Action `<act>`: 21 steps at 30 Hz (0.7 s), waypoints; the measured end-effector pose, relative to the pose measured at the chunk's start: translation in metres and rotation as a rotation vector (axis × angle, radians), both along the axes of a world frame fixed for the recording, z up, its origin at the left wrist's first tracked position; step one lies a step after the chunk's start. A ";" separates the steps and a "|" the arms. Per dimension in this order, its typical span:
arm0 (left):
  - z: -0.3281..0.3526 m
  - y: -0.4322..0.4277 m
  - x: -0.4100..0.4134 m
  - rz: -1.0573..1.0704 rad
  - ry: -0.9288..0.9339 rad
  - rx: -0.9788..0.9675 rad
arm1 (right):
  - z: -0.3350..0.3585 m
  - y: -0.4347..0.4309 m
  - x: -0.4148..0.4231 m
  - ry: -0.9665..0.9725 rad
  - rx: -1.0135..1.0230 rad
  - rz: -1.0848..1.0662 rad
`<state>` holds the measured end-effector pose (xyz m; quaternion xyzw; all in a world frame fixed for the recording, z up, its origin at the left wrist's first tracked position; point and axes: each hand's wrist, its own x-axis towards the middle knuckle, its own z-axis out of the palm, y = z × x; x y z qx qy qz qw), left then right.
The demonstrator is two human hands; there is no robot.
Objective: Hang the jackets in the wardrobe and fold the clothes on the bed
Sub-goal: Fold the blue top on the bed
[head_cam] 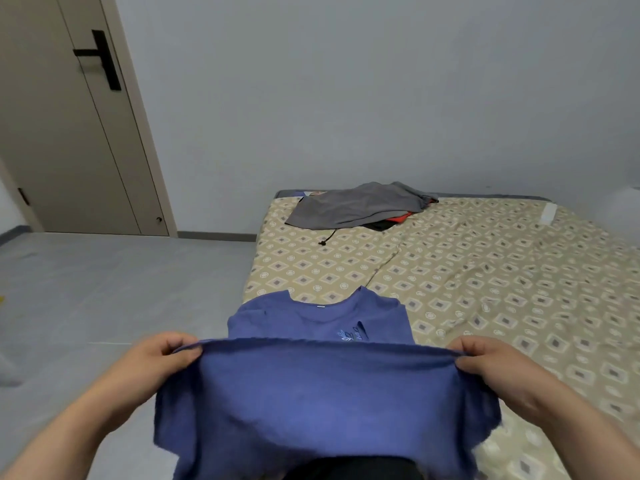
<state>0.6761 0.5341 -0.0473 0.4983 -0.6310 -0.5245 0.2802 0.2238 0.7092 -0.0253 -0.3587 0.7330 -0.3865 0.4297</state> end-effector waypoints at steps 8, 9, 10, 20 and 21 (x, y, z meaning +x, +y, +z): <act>-0.077 -0.070 -0.064 0.291 -0.537 -0.374 | -0.088 -0.101 0.005 0.647 -0.014 -0.285; -0.087 -0.079 -0.068 0.289 -0.590 -0.394 | -0.099 -0.109 0.003 0.716 -0.007 -0.281; -0.097 -0.090 -0.071 0.280 -0.632 -0.413 | -0.108 -0.118 0.000 0.776 -0.001 -0.261; -0.146 -0.221 -0.108 0.192 -0.828 -0.549 | -0.144 -0.220 -0.056 1.074 0.031 -0.091; -0.149 -0.234 -0.112 0.179 -0.856 -0.554 | -0.145 -0.233 -0.060 1.094 0.027 -0.076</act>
